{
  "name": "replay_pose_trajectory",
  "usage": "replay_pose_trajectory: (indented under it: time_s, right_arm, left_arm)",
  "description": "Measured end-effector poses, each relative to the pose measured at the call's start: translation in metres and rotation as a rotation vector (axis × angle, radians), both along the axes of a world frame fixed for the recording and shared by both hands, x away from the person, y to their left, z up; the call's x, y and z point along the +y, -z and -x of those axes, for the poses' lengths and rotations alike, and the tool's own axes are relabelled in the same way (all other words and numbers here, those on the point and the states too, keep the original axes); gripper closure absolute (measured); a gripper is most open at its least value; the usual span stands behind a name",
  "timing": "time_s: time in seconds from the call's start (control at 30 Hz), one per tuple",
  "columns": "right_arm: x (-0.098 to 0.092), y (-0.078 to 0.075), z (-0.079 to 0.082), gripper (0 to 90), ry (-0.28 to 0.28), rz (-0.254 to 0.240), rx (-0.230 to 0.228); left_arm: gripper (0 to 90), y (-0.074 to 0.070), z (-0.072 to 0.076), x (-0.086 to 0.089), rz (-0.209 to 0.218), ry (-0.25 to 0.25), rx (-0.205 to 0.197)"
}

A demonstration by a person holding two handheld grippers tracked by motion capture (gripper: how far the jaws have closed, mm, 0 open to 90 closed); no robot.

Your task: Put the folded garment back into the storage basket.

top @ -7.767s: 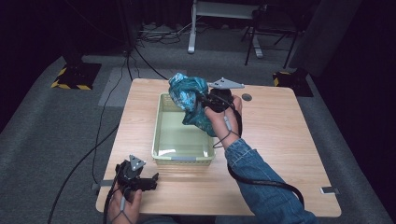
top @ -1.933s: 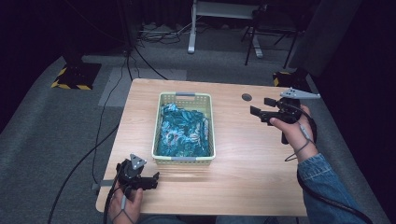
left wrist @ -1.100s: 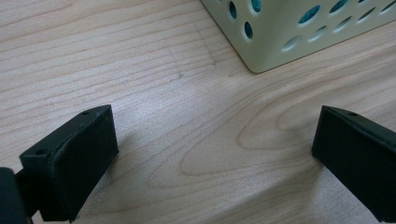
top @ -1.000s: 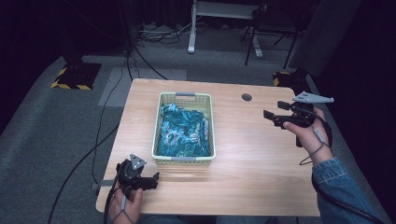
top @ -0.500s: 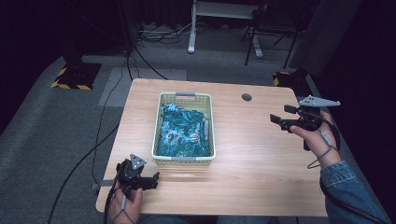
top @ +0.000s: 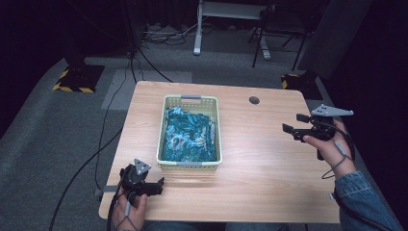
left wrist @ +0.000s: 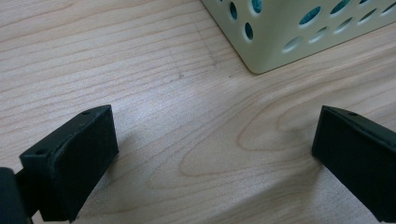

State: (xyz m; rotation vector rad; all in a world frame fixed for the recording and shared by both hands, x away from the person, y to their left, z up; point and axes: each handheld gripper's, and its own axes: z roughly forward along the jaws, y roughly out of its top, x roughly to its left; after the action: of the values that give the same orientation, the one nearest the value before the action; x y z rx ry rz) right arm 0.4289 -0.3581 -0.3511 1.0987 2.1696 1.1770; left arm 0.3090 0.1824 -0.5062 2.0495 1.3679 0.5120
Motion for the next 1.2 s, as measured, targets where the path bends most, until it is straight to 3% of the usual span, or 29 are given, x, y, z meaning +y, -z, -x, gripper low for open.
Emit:
replay_pose_trajectory:
  time_s: [0.6, 1.2]
  right_arm:
    - [-0.030, 0.025, 0.013, 20.9, 0.017, 0.022, 0.047]
    - [-0.047, 0.061, 0.021, 20.2, 0.033, 0.029, 0.097]
  left_arm:
    - [0.3, 0.000, 0.000, 0.000, 0.001, 0.001, 0.000]
    - [0.3, 0.000, 0.000, 0.000, 0.003, 0.004, 0.000]
